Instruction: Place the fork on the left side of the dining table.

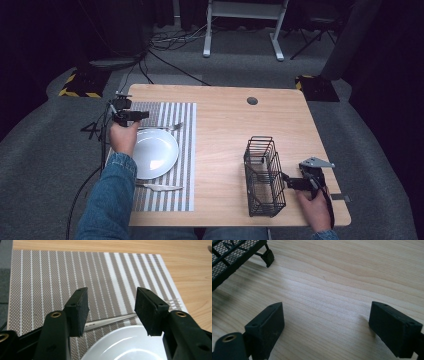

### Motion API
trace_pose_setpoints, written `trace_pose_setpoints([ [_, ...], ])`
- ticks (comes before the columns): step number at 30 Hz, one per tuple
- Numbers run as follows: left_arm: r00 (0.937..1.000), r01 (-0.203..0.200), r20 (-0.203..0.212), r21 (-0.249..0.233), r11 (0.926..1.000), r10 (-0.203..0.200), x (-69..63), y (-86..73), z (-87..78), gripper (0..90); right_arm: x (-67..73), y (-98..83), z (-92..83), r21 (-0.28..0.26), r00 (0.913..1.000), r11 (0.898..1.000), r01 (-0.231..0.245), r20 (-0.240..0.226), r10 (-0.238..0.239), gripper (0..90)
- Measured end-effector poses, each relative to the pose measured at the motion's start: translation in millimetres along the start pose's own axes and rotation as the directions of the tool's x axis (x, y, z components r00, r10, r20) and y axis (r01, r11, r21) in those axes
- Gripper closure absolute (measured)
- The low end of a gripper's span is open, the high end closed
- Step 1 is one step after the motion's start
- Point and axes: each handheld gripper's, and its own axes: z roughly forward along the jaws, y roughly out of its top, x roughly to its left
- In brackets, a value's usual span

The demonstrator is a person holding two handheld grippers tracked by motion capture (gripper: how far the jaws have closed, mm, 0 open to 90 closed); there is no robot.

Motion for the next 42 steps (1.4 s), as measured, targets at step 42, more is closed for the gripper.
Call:
trace_pose_setpoints([
  [42, 0.8927, -0.403, 0.15, -0.156, 0.9018, 0.425, -163.1, -59.0, -97.3, 42.0, 0.0, 0.0, 0.0, 0.0, 1.0, 1.0, 0.002, -0.003, -0.002, 13.0],
])
